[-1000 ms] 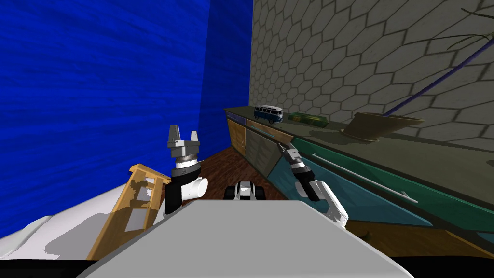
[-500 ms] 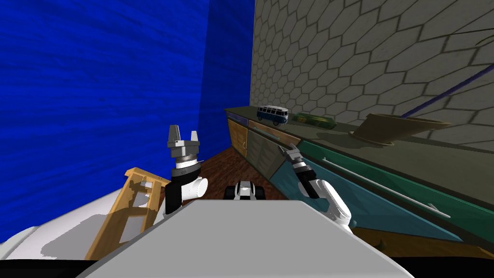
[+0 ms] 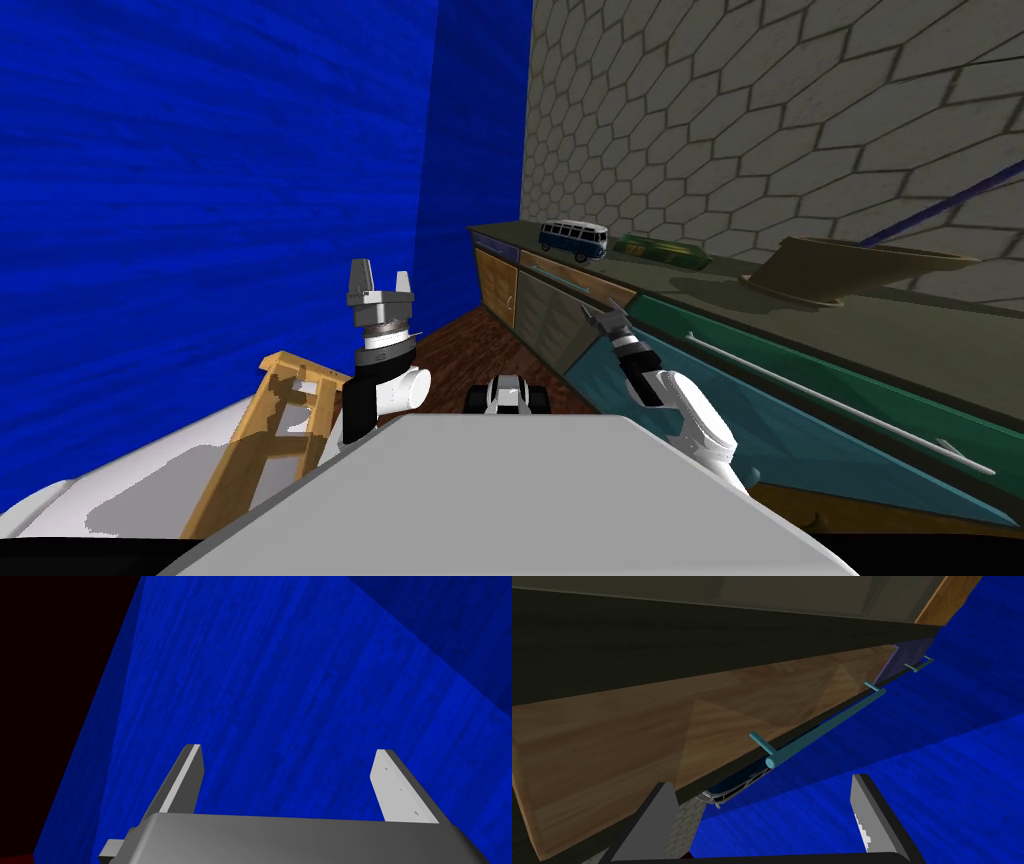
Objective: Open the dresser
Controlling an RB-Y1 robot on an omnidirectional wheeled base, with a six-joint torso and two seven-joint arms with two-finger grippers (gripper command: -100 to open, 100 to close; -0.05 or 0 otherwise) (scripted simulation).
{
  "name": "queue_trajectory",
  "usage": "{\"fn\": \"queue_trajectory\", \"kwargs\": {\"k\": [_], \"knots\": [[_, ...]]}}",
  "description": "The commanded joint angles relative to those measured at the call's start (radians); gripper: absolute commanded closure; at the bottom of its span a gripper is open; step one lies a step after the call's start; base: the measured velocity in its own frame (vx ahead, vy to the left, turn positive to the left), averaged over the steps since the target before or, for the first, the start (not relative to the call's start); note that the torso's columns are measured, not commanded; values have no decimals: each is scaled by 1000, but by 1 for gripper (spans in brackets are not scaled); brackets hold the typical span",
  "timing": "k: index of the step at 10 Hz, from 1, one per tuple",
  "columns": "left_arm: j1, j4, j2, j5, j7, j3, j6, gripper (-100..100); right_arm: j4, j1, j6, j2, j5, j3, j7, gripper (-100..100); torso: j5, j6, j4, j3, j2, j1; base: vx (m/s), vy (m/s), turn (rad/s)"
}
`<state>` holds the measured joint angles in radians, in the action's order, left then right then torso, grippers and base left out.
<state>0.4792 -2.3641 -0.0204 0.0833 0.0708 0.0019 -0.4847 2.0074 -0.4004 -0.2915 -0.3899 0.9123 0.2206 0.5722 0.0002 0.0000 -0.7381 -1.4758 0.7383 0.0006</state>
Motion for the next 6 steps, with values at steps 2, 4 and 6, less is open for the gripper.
{"fn": "queue_trajectory", "kwargs": {"k": [2, 4, 6], "knots": [[0, 0, 0, 0, 0, 0, 0, 0, -33, 10, 19, -25, 83, 28, 89, -100, 0, 0, 0, 0, 0, -1, 24, 61, 15], [0, 0, 0, 0, 0, 0, 0, 0, -46, 15, 24, -37, 110, 39, 120, -100, 0, 0, 0, 1, 1, 0, 1, 61, 18], [0, 0, 0, 0, 0, 0, 0, 0, -68, 25, 31, -61, 159, 61, 178, -100, 0, 0, 0, 0, 0, -1, -8, 57, 34]]}}
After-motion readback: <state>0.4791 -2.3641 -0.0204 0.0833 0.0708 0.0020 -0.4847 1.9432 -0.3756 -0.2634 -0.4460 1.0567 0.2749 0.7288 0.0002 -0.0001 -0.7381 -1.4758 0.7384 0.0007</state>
